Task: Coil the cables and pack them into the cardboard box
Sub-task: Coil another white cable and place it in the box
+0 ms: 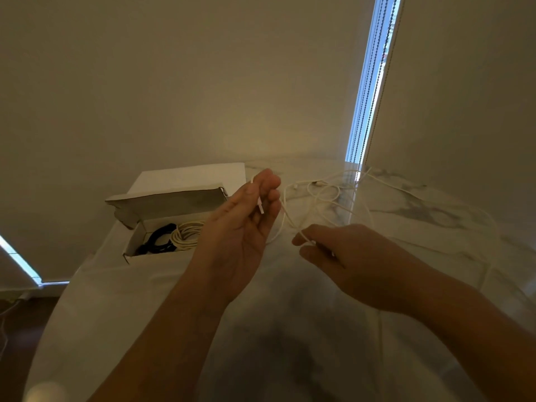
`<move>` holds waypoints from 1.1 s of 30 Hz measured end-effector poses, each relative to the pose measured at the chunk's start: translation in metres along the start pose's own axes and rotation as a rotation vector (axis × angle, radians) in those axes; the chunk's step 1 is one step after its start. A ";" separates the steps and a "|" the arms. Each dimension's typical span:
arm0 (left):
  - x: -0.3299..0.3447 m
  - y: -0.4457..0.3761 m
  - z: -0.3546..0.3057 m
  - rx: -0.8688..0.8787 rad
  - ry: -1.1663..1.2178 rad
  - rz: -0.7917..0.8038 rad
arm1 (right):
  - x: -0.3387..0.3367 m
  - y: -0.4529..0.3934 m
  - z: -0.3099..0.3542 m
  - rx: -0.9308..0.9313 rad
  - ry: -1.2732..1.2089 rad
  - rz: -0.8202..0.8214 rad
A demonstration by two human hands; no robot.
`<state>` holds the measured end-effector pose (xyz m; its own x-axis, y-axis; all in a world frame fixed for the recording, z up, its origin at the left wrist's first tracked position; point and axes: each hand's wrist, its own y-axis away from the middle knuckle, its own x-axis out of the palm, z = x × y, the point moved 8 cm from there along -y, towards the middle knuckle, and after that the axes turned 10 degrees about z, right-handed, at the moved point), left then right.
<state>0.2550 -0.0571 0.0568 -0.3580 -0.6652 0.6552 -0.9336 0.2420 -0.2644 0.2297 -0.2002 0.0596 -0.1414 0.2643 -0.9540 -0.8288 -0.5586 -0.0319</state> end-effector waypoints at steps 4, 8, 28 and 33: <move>-0.005 0.000 -0.003 0.065 -0.042 -0.061 | 0.007 0.007 0.030 -0.080 0.086 0.055; -0.015 0.001 -0.009 0.124 -0.419 -0.147 | 0.000 0.016 0.048 -0.162 0.155 0.005; 0.031 0.007 0.026 -0.109 -0.953 0.255 | -0.075 0.034 -0.010 -0.011 0.023 -0.658; 0.036 0.008 0.026 -0.127 -0.718 0.293 | -0.074 0.032 -0.020 0.038 -0.006 -0.712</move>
<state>0.2355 -0.0977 0.0597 -0.5313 -0.8452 -0.0580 -0.8132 0.5280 -0.2448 0.2242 -0.2533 0.1230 0.4385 0.5592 -0.7036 -0.7394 -0.2206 -0.6361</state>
